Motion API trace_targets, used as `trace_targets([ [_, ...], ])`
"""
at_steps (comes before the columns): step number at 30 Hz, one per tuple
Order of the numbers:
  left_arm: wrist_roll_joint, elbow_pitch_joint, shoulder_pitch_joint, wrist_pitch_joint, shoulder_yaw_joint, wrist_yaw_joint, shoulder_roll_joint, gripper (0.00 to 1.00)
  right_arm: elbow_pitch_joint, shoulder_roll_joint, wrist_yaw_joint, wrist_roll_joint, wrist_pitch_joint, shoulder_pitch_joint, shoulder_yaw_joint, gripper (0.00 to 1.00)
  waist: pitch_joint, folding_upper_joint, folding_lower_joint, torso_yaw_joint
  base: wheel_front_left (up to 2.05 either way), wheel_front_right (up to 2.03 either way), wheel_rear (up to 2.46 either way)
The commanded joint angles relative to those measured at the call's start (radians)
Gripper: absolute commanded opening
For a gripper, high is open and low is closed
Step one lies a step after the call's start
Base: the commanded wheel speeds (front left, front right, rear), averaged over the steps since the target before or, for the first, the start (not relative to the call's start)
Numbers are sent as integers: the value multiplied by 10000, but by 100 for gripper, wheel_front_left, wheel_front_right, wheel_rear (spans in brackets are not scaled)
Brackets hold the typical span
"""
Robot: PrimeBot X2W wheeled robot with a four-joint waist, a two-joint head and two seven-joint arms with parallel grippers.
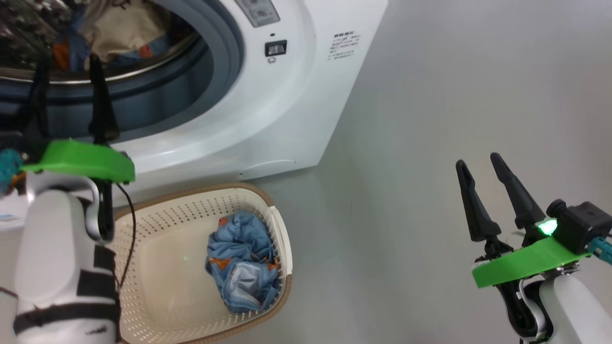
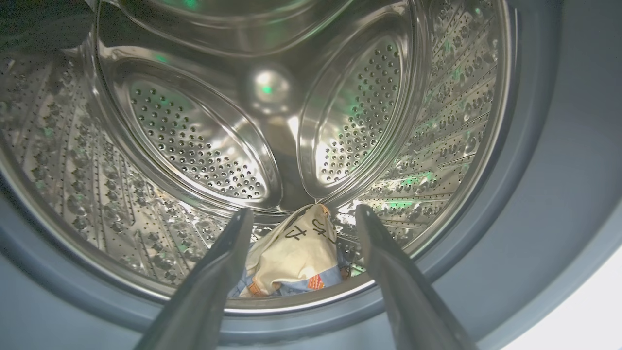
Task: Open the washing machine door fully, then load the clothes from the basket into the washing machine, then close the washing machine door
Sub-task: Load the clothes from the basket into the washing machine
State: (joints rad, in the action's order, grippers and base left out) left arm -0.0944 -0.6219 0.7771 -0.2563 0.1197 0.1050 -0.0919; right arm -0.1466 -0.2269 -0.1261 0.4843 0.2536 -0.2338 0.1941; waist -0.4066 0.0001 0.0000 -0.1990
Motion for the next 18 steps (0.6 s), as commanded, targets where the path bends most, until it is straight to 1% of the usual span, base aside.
trace_targets([
  [1, -27, 401, -331, -55, 202, 63, -228, 100, 163, -207, -46, -78, 82, 278, 144, 100, 369, -1, 0, 214, 0, 0, 0],
  [9, -46, 1294, -1865, -55, 247, 159, 80, 100, 56, -404, -46, -71, 82, 811, 100, 100, 1273, -1, 0, 480, 0, 0, 0],
  [18, -112, 2203, -3450, -55, 529, 192, 261, 100, 58, -586, -46, -66, 82, 1398, -100, 100, 2012, -1, 0, 740, 0, 0, 0],
])
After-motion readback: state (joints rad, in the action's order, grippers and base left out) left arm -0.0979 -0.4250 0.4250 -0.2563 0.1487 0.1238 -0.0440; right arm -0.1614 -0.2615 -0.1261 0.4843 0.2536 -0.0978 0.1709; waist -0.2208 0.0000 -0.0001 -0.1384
